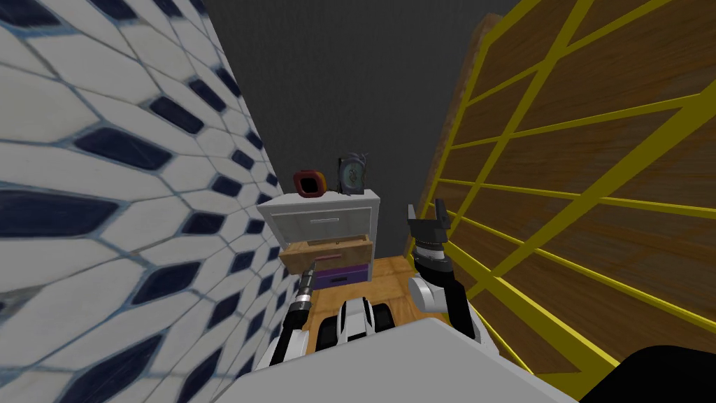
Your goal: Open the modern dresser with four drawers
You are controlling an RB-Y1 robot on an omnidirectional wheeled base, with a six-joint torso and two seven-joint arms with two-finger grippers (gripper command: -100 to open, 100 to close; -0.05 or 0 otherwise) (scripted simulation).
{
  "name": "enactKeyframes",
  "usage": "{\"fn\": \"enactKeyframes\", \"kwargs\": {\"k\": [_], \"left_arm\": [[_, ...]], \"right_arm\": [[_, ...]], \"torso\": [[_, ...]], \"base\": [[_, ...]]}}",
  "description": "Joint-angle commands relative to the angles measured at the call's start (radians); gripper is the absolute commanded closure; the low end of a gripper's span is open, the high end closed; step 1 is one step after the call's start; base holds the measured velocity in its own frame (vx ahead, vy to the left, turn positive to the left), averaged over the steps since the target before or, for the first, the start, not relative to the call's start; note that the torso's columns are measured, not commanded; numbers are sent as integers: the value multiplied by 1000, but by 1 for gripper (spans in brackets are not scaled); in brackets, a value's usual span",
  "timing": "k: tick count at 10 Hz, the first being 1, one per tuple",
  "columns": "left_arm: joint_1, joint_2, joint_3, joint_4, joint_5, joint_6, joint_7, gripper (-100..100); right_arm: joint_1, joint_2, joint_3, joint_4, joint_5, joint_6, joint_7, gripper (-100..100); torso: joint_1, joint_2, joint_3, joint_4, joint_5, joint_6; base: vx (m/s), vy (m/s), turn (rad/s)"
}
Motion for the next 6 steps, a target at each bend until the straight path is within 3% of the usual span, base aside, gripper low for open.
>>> {"fn": "enactKeyframes", "kwargs": {"k": [1,2,4,5,6], "left_arm": [[-2,30,-3,-4,0,6,4,-100],[-17,42,-6,-4,3,36,9,-100],[-27,2,-8,5,5,59,12,-100],[-18,14,-8,-9,4,57,11,-100],[-37,15,-4,-23,6,91,12,-100]], "right_arm": [[0,0,0,0,0,0,0,0],[0,0,0,0,0,0,0,0],[0,0,0,0,0,0,0,0],[0,0,0,0,0,0,0,0],[0,0,0,0,0,0,0,0]], "torso": [[1,-2,-1,0,0,0],[1,-2,-1,-1,0,0],[-2,1,0,0,0,0],[-1,1,1,0,0,0],[2,1,1,0,0,0]], "base": [[-12,-12,-14],[-18,-35,-15],[-15,-64,-10],[-5,-28,-1],[64,-19,-6]]}}
